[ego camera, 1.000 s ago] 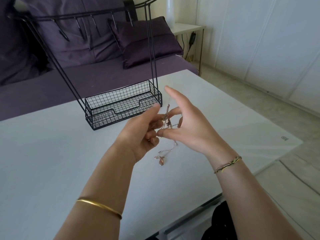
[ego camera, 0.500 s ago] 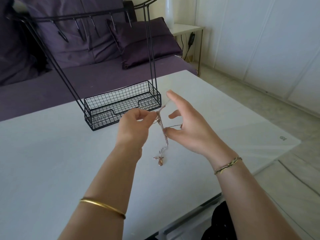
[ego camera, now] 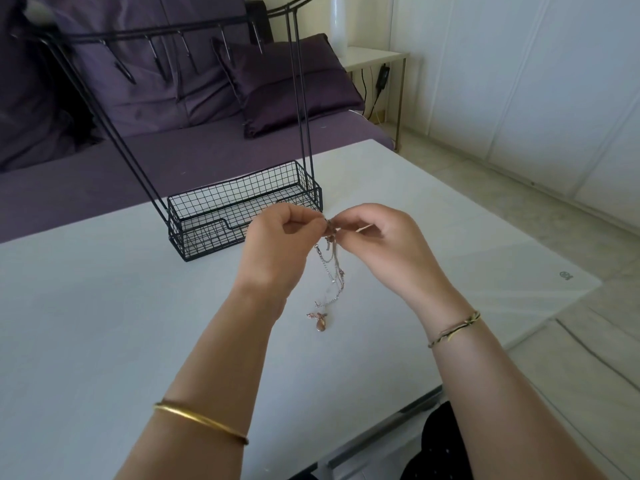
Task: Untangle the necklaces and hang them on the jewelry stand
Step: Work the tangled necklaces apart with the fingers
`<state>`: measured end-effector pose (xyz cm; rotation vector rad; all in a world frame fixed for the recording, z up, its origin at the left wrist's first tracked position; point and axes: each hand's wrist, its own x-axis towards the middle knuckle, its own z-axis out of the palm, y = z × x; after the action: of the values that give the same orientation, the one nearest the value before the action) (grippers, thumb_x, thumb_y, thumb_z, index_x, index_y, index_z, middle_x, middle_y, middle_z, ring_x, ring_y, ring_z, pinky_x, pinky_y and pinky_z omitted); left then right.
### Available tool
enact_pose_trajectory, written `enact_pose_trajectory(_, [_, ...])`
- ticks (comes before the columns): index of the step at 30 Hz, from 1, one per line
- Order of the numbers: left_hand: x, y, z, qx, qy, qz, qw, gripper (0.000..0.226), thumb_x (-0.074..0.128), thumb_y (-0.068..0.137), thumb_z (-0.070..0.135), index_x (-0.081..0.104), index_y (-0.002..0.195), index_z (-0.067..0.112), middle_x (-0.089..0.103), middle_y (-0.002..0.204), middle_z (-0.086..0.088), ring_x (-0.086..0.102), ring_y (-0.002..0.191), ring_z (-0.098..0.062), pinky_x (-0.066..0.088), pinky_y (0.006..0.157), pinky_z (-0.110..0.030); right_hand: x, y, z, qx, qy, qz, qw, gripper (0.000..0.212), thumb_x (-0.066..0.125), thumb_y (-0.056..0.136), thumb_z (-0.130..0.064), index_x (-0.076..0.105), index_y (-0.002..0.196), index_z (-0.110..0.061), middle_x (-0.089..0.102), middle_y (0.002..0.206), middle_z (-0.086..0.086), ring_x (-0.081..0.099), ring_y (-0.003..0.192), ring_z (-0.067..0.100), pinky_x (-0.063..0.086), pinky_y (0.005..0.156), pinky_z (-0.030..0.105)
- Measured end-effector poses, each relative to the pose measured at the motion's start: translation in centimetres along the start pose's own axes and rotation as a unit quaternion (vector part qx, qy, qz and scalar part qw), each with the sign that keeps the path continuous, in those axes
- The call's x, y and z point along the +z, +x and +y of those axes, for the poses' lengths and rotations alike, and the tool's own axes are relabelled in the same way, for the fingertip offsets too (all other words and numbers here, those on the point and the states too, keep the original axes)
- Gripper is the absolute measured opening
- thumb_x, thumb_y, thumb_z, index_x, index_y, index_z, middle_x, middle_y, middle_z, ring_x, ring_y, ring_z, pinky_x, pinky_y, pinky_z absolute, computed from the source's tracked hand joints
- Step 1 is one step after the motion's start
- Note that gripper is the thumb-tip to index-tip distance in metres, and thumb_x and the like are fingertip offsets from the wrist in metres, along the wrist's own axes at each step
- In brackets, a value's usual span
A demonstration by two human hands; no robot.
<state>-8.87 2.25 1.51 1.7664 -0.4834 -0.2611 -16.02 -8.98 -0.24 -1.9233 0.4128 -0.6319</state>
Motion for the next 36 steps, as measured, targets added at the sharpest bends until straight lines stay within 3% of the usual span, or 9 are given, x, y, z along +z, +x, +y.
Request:
enact_pose_trajectory(5, [0.0,-0.1,0.1,-0.012,-0.014,-0.022,1.000,0.008,0.067,0.087,0.013,0.065,0.093,0.018,0.068,0.087,0.001,0.063,0.080,-0.006,0.044,0.064,-0.009,-0.1,0.1,0.2,-0.017,0.021,-0.001,1.000,0.002,0.069,0.082,-0.009,0.069,0.083,-0.011,0.068,0.078,-0.004,0.061,0.073,0.006,0.046,0.067,0.015])
enact_pose_trajectory(9, [-0.1,0.0,0.1,-0.017,-0.028,-0.011,0.999,0.014,0.068,0.085,0.010,0.063,0.092,0.021,0.068,0.098,-0.006,0.064,0.092,-0.015,0.044,0.072,-0.017,-0.6,0.2,0.2,0.008,0.061,-0.006,0.998,0.011,0.070,0.080,-0.004,0.068,0.077,-0.015,0.069,0.077,0.002,0.063,0.072,0.010,0.050,0.072,0.023])
enact_pose_trajectory(12, [-0.1,0.0,0.2,-0.009,-0.044,-0.011,0.999,0.018,0.067,0.084,0.004,0.062,0.090,0.020,0.067,0.090,-0.002,0.065,0.094,-0.017,0.050,0.080,-0.024,-0.9,0.2,0.1,0.032,0.077,-0.014,0.996,0.010,0.070,0.079,-0.004,0.068,0.079,-0.013,0.068,0.074,0.005,0.061,0.068,0.012,0.050,0.071,0.027])
enact_pose_trajectory(15, [0.0,-0.1,0.4,-0.011,-0.059,-0.009,0.998,0.020,0.064,0.084,-0.001,0.062,0.089,0.019,0.064,0.080,0.002,0.067,0.094,-0.025,0.052,0.093,-0.042,-1.1,0.1,0.1,0.056,0.096,-0.005,0.994,0.011,0.069,0.080,-0.004,0.068,0.077,-0.014,0.064,0.072,0.007,0.057,0.067,0.013,0.047,0.070,0.031])
enact_pose_trajectory(18, [0.2,-0.2,0.6,-0.016,-0.070,-0.008,0.997,0.022,0.059,0.085,-0.005,0.062,0.090,0.016,0.060,0.077,0.000,0.062,0.080,-0.024,0.050,0.094,-0.049,-1.2,0.1,-0.1,0.079,0.118,0.000,0.990,0.013,0.068,0.081,-0.005,0.067,0.076,-0.017,0.063,0.076,0.006,0.057,0.073,0.015,0.051,0.076,0.038])
enact_pose_trajectory(24, [0.4,-0.3,0.9,-0.021,-0.065,-0.005,0.998,0.027,0.050,0.083,-0.010,0.062,0.094,0.012,0.056,0.066,-0.001,0.057,0.067,-0.017,0.053,0.088,-0.046,-0.9,0.1,-1.0,0.133,0.305,-0.004,0.943,0.020,0.054,0.085,0.006,0.057,0.072,-0.009,0.061,0.069,0.006,0.064,0.070,0.020,0.054,0.074,0.031])
enact_pose_trajectory(29, [0.5,-0.3,1.1,-0.027,-0.047,-0.003,0.999,0.029,0.048,0.085,-0.006,0.062,0.092,0.018,0.053,0.071,0.002,0.053,0.062,-0.011,0.049,0.063,-0.024,-0.7,0.2,-1.1,0.153,0.392,0.036,0.907,0.021,0.048,0.085,0.010,0.051,0.074,-0.006,0.056,0.065,0.009,0.059,0.060,0.019,0.055,0.061,0.030])
enact_pose_trajectory(33, [0.6,-0.5,0.9,-0.031,0.001,-0.043,0.999,0.031,0.048,0.084,-0.001,0.068,0.090,0.022,0.064,0.085,0.001,0.053,0.067,-0.009,0.042,0.066,-0.023,-0.6,0.2,-1.0,0.124,0.363,0.052,0.922,0.022,0.050,0.085,0.010,0.051,0.074,-0.009,0.056,0.069,0.006,0.056,0.059,0.016,0.051,0.057,0.025])
enact_pose_trajectory(36, [0.7,-0.6,0.9,-0.035,0.001,-0.050,0.998,0.031,0.049,0.082,-0.001,0.072,0.081,0.021,0.065,0.079,0.003,0.051,0.066,-0.006,0.040,0.063,-0.021,-0.8,0.2,-0.9,0.097,0.324,0.056,0.939,0.022,0.051,0.084,0.011,0.052,0.076,-0.010,0.055,0.070,0.005,0.054,0.059,0.013,0.050,0.057,0.023])
